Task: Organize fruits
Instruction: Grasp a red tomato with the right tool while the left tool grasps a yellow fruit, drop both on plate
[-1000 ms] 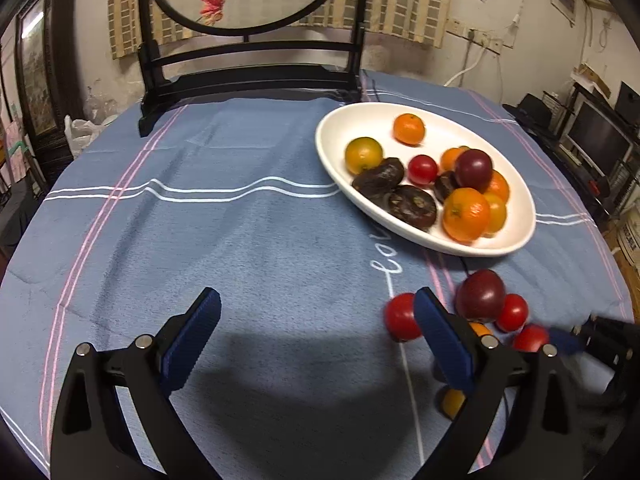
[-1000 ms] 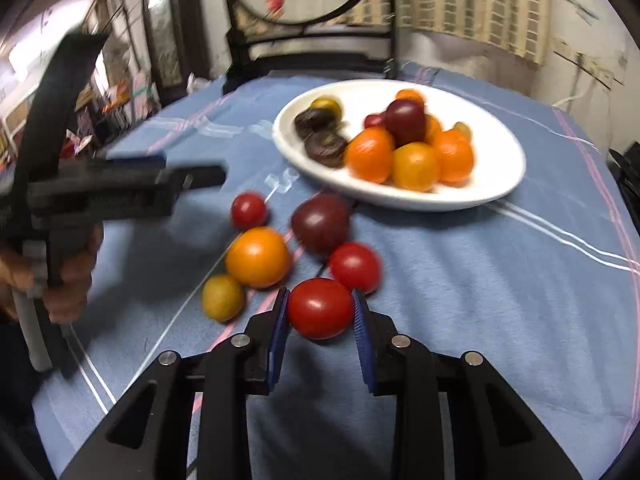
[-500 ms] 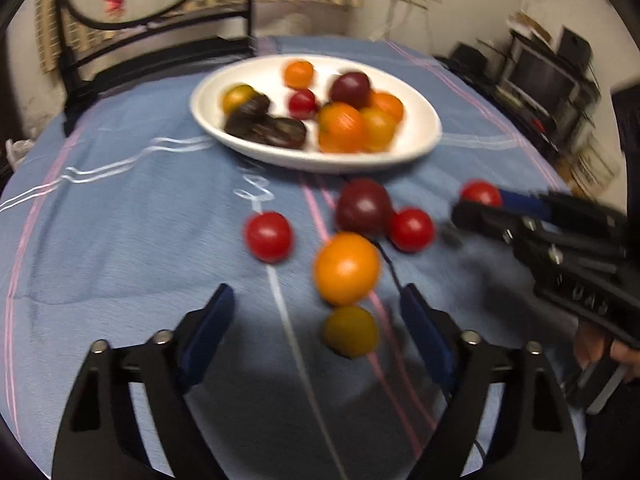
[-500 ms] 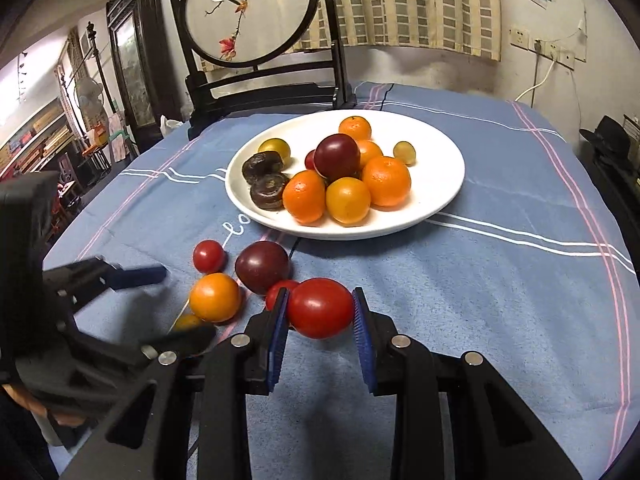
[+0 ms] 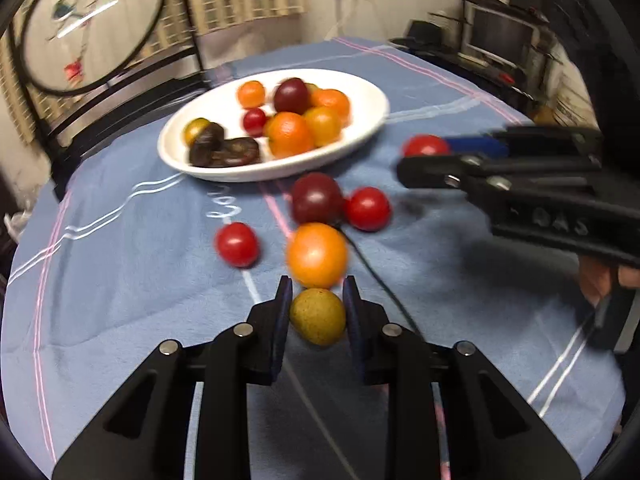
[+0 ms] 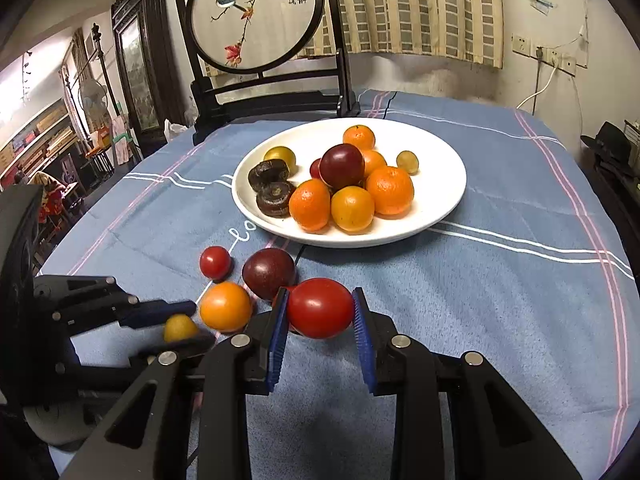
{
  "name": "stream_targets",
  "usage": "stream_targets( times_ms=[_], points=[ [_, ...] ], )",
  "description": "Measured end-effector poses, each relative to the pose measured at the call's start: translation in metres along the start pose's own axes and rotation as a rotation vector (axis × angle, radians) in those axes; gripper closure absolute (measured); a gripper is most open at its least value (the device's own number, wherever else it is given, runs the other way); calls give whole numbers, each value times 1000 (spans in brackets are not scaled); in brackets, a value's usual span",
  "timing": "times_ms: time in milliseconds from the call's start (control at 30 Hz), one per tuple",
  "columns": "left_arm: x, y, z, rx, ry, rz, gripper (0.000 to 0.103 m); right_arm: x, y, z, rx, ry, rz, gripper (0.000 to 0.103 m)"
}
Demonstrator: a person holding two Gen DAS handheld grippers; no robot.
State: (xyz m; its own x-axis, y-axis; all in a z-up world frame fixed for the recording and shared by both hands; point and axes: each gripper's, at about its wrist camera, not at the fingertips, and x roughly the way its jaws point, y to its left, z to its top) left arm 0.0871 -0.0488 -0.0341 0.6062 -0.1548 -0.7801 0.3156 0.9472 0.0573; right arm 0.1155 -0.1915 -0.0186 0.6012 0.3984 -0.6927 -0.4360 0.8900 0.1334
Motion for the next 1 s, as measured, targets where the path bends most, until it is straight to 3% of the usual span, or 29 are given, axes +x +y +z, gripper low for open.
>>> stream_targets(
  times_ms=[167, 400, 600, 700, 933, 967, 1000],
  points=[
    [-25, 37, 17, -165, -62, -34, 78, -4, -3, 3, 14, -42, -16, 72],
    [-34, 61, 60, -209, -105, -13, 78, -23, 3, 29, 9, -124, 4, 72],
    [-3, 73, 112, -253, -132, 15, 78, -12, -4, 73, -54, -175, -57, 72],
    [22, 78, 132, -275, -112, 42, 78, 14, -19, 90, -22, -150, -80, 72],
    [56, 82, 147, -285, -77, 84, 78, 61, -36, 100, 30, -90, -80, 72],
    [60, 83, 147, -293, -70, 85, 77, 65, -41, 101, 52, -89, -80, 71],
    [62, 84, 146, -301, -64, 84, 66, 69, -45, 102, 77, -84, -69, 59]
  ],
)
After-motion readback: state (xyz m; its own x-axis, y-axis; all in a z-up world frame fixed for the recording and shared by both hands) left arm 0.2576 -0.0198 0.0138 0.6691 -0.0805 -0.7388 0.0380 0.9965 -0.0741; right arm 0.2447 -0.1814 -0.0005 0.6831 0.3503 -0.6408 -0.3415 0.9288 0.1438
